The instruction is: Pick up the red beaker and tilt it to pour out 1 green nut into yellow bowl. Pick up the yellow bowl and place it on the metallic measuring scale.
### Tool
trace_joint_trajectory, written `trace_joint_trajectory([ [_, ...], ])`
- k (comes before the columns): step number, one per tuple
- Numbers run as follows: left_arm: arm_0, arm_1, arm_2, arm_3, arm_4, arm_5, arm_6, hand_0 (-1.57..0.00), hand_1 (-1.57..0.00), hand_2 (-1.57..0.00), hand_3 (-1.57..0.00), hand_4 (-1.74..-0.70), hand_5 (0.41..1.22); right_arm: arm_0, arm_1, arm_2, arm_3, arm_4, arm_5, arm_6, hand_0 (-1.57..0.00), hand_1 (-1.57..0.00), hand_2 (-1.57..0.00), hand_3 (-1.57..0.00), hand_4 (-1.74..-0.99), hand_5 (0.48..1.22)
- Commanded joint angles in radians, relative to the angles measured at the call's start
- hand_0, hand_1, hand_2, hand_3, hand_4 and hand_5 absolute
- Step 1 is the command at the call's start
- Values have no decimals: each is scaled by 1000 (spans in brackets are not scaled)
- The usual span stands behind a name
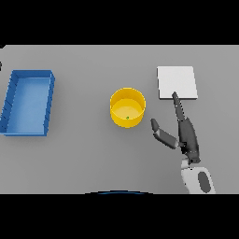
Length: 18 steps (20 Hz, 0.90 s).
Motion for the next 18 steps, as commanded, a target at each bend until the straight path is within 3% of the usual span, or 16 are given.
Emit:
trace_joint_trajectory([
  [1, 41, 12, 1, -49, 20, 22, 22, -1571, -1571, -1571, -1479, -1741, 1221, 6, -4, -2, 1, -2, 2, -4, 1, 1, 1, 1, -1046, 649],
  [4, 178, 28, 5, -221, 99, 92, 117, -1571, -1571, -1571, -1450, -1741, 1221, -1, -4, -1, 7, -9, 11, -2, 1, 1, 1, 1, -1026, 648],
  [7, 316, 54, -16, -419, 144, 163, 160, -1571, -1571, -1571, -1445, -1741, 1221, 19, -10, -1, 11, -13, 18, -23, 1, 1, 1, 1, -1020, 646],
  [11, 433, 71, -30, -578, 197, 240, 215, -1571, -1571, -1571, -1512, -1741, 1221, 18, -12, -9, 4, -38, 32, -25, 1, 1, 1, 1, -1004, 648],
  [15, 510, 70, -56, -677, 242, 304, 276, -1571, -1571, -1571, -1547, -1741, 1123, 17, -12, -14, 13, -43, 31, -40, 1, 1, 1, 1, -1010, 650],
  [18, 535, 95, -97, -701, 237, 315, 280, -1571, -1571, -1571, -1559, -1713, 991, 27, -13, -10, 4, -29, 21, -43, 1, 1, 1, 1, -1017, 638],
])
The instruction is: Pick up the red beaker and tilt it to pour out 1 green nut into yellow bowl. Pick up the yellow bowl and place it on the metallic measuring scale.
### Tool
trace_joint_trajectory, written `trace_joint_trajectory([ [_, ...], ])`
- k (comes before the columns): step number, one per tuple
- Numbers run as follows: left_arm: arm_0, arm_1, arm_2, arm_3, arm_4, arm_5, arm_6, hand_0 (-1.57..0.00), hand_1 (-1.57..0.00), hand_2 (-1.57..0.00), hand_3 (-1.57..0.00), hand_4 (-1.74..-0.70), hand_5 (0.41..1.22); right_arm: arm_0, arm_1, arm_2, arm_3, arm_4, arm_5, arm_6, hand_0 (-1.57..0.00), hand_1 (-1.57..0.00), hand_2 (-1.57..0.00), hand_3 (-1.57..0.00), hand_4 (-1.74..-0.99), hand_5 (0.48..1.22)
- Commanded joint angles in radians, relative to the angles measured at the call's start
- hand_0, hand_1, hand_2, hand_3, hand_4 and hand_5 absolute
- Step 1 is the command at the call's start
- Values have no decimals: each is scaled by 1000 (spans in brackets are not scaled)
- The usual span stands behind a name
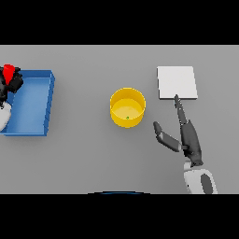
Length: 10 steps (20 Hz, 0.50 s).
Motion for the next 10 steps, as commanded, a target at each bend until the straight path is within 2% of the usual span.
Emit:
trace_joint_trajectory([
  [1, 7, 7, -16, -11, -6, 3, 8, -1571, -1571, -1571, -1561, -1645, 941, -7, 1, 1, 6, 2, 1, 11, 1, 1, 1, 1, -1021, 636],
  [3, 37, 33, -38, -59, -11, -3, 26, -1571, -1571, -1563, -1536, -1401, 848, 2, 1, 3, -5, -1, 3, 0, 1, 1, 1, 1, -1017, 635],
  [4, 51, 42, -47, -85, -15, -1, 40, -1571, -1543, -1501, -1470, -1275, 810, -9, 2, -1, -5, -7, 5, 14, 1, 1, 1, 1, -1012, 634],
  [6, 71, 70, -43, -119, -1, -32, 27, -1393, -1215, -1209, -1136, -1068, 749, -10, 6, -4, 5, -8, -1, 11, 1, 1, 1, 1, -1007, 635],
  [8, 68, 68, -49, -118, 3, -46, 49, -965, -796, -816, -768, -958, 696, -11, 3, -6, 3, -15, 4, 6, 1, 1, 1, 1, -1004, 635],
  [10, 68, 73, -73, -125, -8, -81, 49, -617, -509, -522, -491, -889, 666, -1, 7, -6, 10, -16, 2, -4, 1, 1, 1, 1, -1008, 635],
])
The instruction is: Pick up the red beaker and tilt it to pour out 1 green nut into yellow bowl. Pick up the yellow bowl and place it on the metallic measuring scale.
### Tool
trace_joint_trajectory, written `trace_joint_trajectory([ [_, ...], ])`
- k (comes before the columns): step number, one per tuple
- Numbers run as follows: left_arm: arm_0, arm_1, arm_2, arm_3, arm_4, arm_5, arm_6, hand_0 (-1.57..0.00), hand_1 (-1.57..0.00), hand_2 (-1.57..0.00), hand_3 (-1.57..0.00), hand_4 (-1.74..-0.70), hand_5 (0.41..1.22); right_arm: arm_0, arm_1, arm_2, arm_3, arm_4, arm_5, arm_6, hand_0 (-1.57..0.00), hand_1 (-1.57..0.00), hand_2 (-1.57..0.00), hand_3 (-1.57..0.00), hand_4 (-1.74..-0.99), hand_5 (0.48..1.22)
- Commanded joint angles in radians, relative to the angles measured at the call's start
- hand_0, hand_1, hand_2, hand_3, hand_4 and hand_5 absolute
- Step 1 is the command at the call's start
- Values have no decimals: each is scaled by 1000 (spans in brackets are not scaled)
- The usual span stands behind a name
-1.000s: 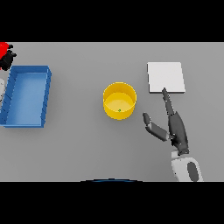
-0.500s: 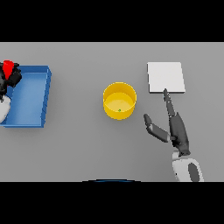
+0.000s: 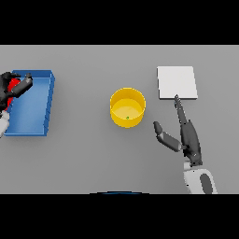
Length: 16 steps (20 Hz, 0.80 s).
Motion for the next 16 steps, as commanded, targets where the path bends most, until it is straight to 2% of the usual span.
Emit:
trace_joint_trajectory([
  [1, -9, 2, -10, 14, -10, -20, -10, -494, -407, -417, -393, -857, 657, -1, -3, 0, 1, 2, 0, -5, 1, 1, 1, 1, -1009, 639],
  [3, -15, -2, -19, 34, -14, -41, -14, -316, -260, -267, -251, -822, 657, -3, -5, 2, -3, 5, 1, -7, 1, 1, 1, 1, -1009, 639],
  [5, -19, -15, -15, 74, -13, -49, -52, -202, -166, -170, -160, -802, 652, 1, -7, 5, -7, 10, 0, -8, 1, 1, 1, 1, -1015, 642],
  [8, -17, -17, -11, 68, -21, -28, -81, -103, -85, -87, -82, -782, 651, -12, -29, 12, -10, 40, 9, 51, 1, 1, 1, 1, -1020, 640],
  [10, -21, -17, -14, 60, -27, -17, -97, -65, -54, -55, -52, -763, 657, -58, -77, 34, -9, 50, 84, 58, 1, 1, 1, 1, -1005, 669],
  [13, -18, -21, -17, 47, -21, -10, -99, -33, -27, -28, -26, -746, 662, -180, -197, 81, 36, 158, 171, 105, 1, 1, 1, 1, -1071, 678],
  [14, -30, -34, -21, 63, -22, -8, -107, -26, -21, -22, -21, -743, 664, -215, -219, 103, 48, 187, 205, 120, 1, 1, 1, 1, -1094, 677],
  [16, -25, -26, -21, 65, -19, -10, -123, -16, -13, -14, -13, -737, 673, -288, -268, 153, 83, 268, 246, 100, 1, 1, 1, 1, -1151, 672],
])
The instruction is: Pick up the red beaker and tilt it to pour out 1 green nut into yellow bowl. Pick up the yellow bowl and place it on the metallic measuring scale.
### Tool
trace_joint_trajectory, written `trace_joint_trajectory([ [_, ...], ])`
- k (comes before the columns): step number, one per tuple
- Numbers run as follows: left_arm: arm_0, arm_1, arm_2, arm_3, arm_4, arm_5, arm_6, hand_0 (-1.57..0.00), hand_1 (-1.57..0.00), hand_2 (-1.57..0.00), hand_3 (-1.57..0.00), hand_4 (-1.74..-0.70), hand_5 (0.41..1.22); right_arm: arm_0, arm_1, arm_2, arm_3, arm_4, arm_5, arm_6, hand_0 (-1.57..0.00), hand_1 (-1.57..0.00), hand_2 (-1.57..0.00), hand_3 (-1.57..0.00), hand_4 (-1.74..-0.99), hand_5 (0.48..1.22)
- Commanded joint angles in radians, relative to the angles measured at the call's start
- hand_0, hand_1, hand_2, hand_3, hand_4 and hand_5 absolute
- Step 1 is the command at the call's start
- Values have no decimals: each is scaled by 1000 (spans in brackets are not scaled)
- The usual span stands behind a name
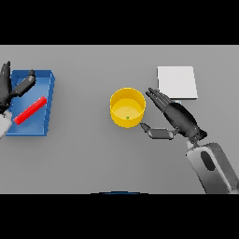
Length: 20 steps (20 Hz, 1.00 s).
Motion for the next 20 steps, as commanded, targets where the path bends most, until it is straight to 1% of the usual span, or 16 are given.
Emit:
trace_joint_trajectory([
  [1, -2, 5, -4, -6, 0, -3, 5, -13, -10, -11, -10, -733, 677, -34, -20, 25, 19, 32, 31, -1, 1, 1, 1, 1, -1174, 674],
  [2, -5, 9, -11, -13, 0, -2, 21, -10, -8, -8, -8, -733, 680, -74, -36, 49, 47, 64, 55, -14, 1, 1, 1, 1, -1192, 677],
  [3, 3, 12, -10, -15, 5, -2, 7, -8, -6, -7, -6, -736, 685, -108, -49, 69, 63, 85, 78, -33, 1, 1, 1, 1, -1197, 677],
  [4, -3, 12, -11, -10, 8, -6, 11, -6, -5, -5, -5, -737, 689, -139, -54, 86, 80, 103, 95, -38, 1, 1, 1, 1, -1207, 674],
  [6, -7, 13, -23, -10, 5, -3, 22, -4, -3, -3, -3, -739, 696, -206, -93, 139, 118, 166, 138, -87, 1, 1, 1, 1, -1225, 684],
  [8, -6, 17, -28, -16, 6, -1, 33, -2, -1, -1, -1, -743, 701, -249, -120, 183, 144, 223, 161, -117, 1, 1, 1, 1, -1227, 698],
  [9, -15, 17, -27, -9, 9, -2, 33, -1, -1, -1, -1, -744, 702, -287, -114, 207, 163, 251, 184, -109, 1, 1, 1, 1, -1223, 703],
  [11, -14, 27, -23, -12, 18, -11, 31, 0, 0, 0, 0, -745, 704, -319, -114, 245, 184, 281, 215, -126, 1, 1, 1, 1, -1215, 711],
  [12, -14, 24, -21, 1, 18, -6, 22, 0, 0, 0, 0, -746, 706, -342, -114, 255, 206, 291, 228, -135, 1, 1, 1, 1, -1213, 714],
  [13, -8, 33, -23, -18, 21, -6, 26, 0, 0, 0, 0, -746, 707, -363, -111, 268, 233, 302, 240, -149, 1, 1, 1, 1, -1215, 717],
  [16, -8, 32, -26, -7, 25, -7, 25, 1, 1, 1, 1, -743, 698, -398, -68, 297, 301, 321, 262, -155, 1, 1, 1, 1, -1225, 722],
  [17, 4, 37, -27, -19, 24, 1, 16, 1, 1, 1, 1, -741, 698, -410, -50, 307, 321, 327, 277, -146, 1, 1, 1, 1, -1231, 725],
  [18, 2, 35, -31, -19, 21, 0, 21, 1, 1, 1, 1, -738, 698, -423, -50, 309, 327, 326, 286, -152, 1, 1, 1, 1, -1238, 727],
  [19, 7, 46, -26, -30, 23, 3, 15, 1, 1, 1, 1, -739, 699, -432, -41, 322, 336, 334, 295, -145, 1, 1, 1, 1, -1245, 730],
  [20, 10, 45, -32, -40, 19, 7, 17, 1, 1, 1, 1, -741, 699, -452, -33, 331, 365, 345, 292, -145, 1, 1, 1, 1, -1250, 733],
])
